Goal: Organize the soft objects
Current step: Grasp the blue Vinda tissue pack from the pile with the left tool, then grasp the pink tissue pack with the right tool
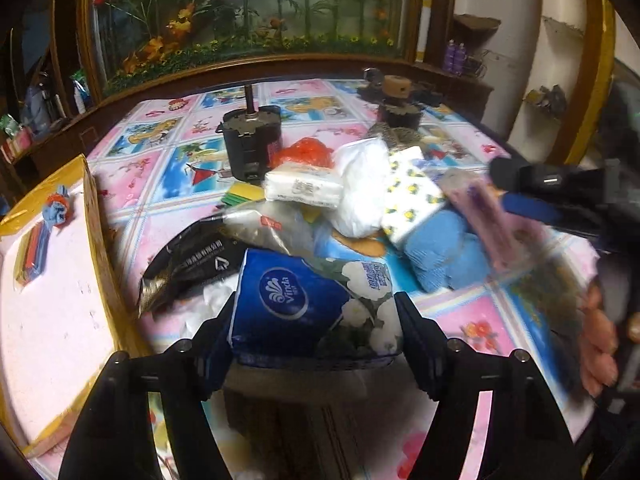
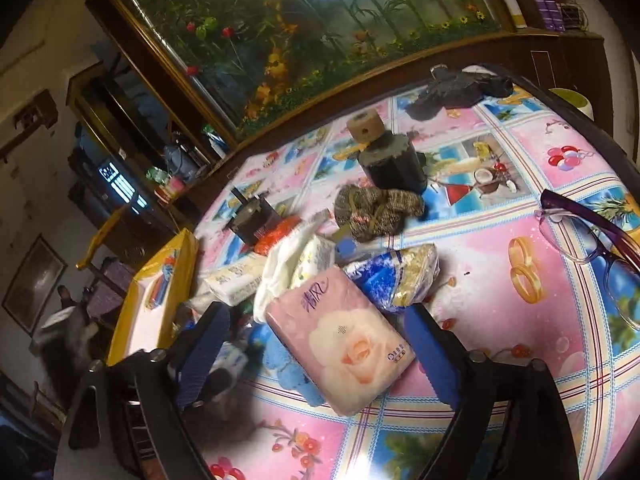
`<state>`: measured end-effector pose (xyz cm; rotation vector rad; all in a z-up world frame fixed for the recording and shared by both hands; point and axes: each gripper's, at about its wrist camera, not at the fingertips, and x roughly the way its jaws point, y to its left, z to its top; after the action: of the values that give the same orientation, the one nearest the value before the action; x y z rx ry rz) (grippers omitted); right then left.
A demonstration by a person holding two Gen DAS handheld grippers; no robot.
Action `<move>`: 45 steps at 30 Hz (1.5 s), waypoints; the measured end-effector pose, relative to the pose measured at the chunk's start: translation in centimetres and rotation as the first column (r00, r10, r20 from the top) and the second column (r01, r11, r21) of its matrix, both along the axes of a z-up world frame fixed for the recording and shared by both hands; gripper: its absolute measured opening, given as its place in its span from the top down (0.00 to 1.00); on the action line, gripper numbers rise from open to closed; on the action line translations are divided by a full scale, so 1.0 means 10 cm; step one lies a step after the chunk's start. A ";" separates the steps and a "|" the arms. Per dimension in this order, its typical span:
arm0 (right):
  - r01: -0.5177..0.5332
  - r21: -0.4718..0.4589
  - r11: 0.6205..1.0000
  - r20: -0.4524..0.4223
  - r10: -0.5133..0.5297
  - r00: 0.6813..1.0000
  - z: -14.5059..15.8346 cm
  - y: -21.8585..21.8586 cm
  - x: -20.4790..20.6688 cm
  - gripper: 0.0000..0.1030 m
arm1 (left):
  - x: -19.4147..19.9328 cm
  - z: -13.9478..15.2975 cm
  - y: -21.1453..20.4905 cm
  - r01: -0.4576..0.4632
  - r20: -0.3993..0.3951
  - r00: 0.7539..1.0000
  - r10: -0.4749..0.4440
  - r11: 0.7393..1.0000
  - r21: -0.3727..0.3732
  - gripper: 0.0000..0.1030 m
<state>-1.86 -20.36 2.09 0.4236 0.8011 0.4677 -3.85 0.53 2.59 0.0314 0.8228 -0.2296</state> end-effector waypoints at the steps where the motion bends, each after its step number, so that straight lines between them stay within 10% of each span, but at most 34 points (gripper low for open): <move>1: 0.002 0.001 1.000 -0.017 -0.002 1.000 -0.03 0.00 0.02 0.09 | -0.06 0.01 0.02 0.009 0.003 1.000 -0.009 1.000 -0.022 0.30; 12: -0.260 0.043 0.965 -0.066 0.263 0.963 -0.09 0.34 -0.42 0.09 | -0.38 0.02 0.31 0.006 0.023 1.000 -0.003 0.994 -0.108 0.30; 16: -0.178 -0.076 0.981 -0.061 0.173 0.983 -0.09 0.29 -0.46 0.09 | -0.39 0.03 0.35 0.001 0.034 0.999 0.003 0.991 -0.132 0.30; 28: -0.003 0.130 0.991 -0.195 0.029 0.980 -0.22 0.04 -0.08 0.09 | -0.47 0.07 0.32 0.026 0.086 0.996 -0.016 0.992 -0.124 0.30; 31: -0.012 0.103 0.995 -0.206 0.033 0.978 -0.24 0.16 -0.02 0.39 | -0.46 0.07 0.33 0.031 0.084 0.996 -0.020 0.991 -0.129 0.30; 45: 0.049 -0.005 0.999 -0.033 -0.049 0.998 0.22 0.00 -0.43 0.41 | -0.49 0.09 0.34 0.058 0.107 0.993 -0.042 0.987 -0.148 0.30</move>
<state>-6.13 -20.37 4.26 0.4471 0.8217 0.4141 -8.79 3.90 3.47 -0.0782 0.7000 -0.3346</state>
